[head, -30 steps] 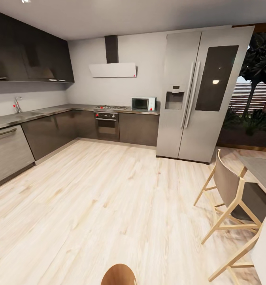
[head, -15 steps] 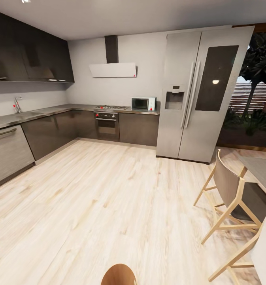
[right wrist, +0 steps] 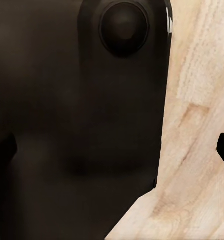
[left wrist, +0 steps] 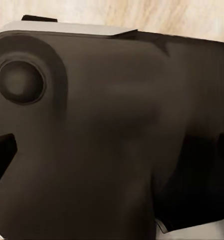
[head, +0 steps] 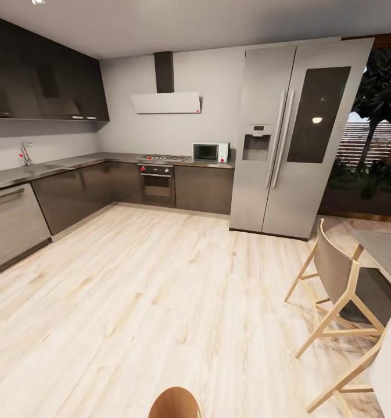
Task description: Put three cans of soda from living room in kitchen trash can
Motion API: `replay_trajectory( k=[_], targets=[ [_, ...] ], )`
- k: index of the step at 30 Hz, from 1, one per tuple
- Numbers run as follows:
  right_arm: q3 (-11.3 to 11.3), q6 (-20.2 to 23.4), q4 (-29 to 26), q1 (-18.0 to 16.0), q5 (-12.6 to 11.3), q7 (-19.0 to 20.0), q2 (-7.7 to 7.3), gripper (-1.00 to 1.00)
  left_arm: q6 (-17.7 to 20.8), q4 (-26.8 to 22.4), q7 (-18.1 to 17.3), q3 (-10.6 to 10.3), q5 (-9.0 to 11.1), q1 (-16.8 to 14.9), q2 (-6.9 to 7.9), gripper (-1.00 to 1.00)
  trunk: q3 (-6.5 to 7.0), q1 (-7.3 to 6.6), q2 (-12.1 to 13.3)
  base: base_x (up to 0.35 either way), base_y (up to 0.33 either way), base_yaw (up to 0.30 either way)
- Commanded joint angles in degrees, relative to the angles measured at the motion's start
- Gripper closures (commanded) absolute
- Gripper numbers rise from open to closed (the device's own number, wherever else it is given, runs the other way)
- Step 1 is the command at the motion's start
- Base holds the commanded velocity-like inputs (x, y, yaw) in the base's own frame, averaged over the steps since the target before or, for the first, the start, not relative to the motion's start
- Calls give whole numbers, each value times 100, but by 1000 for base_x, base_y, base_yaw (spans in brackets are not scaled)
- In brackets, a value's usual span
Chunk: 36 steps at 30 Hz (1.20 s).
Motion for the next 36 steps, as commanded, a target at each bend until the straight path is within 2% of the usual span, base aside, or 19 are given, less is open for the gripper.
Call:
replay_trajectory(
  k=[1,5,8,9,11,12,14,16,18,19,22,26,32,36],
  targets=[
    [-4,5,-14,0,5,1,-8,-100,-8,-30,2,-5,-3,0,1,-100,0,0,0,0,0,0],
    [-1,126,-372,0,20,3,-36,-100,14,-411,2,-10,6,0,29,-100,0,0,0,0,0,0],
    [-2,534,-984,0,27,0,-47,-100,68,-934,51,0,20,0,96,-100,0,0,0,0,0,0],
    [-2,856,-1387,0,29,-7,-51,-100,166,-1249,129,4,23,0,123,-100,0,0,0,0,0,0],
    [1,1197,-1858,0,30,-21,-50,-100,347,-1598,247,6,24,0,134,-100,0,0,0,0,0,0],
    [2,1526,-2368,0,31,-39,-50,-100,603,-1981,397,7,26,0,134,-100,0,0,0,0,0,0],
    [3,1818,-2890,0,35,-62,-48,-100,915,-2391,561,6,24,0,133,-100,0,0,0,0,0,0],
    [6,2270,-3846,0,43,-123,-37,-100,1566,-3223,856,-6,16,0,129,-100,0,0,0,0,0,0],
    [10,2429,-4239,0,49,-157,-26,-100,1838,-3622,951,-10,8,0,128,-100,0,0,0,0,0,0],
    [7,2553,-4567,0,52,-186,-17,-100,2062,-4001,1014,-17,3,0,127,-100,0,0,0,0,0,0],
    [-7,2703,-5005,0,56,-225,0,-100,2376,-4652,1074,-32,11,0,127,-100,0,0,0,0,0,0],
    [-28,2784,-5263,0,52,-244,15,-100,2746,-5284,1105,-41,22,0,126,-100,0,0,0,0,0,0],
    [-36,2837,-5425,0,50,-250,15,-100,3304,-5781,1105,-55,24,0,126,-100,0,0,0,0,0,0],
    [-37,2844,-5450,0,46,-251,1,-100,3432,-5901,1090,-53,30,0,120,-100,-18,22,-40,0,0,0]
  ],
)
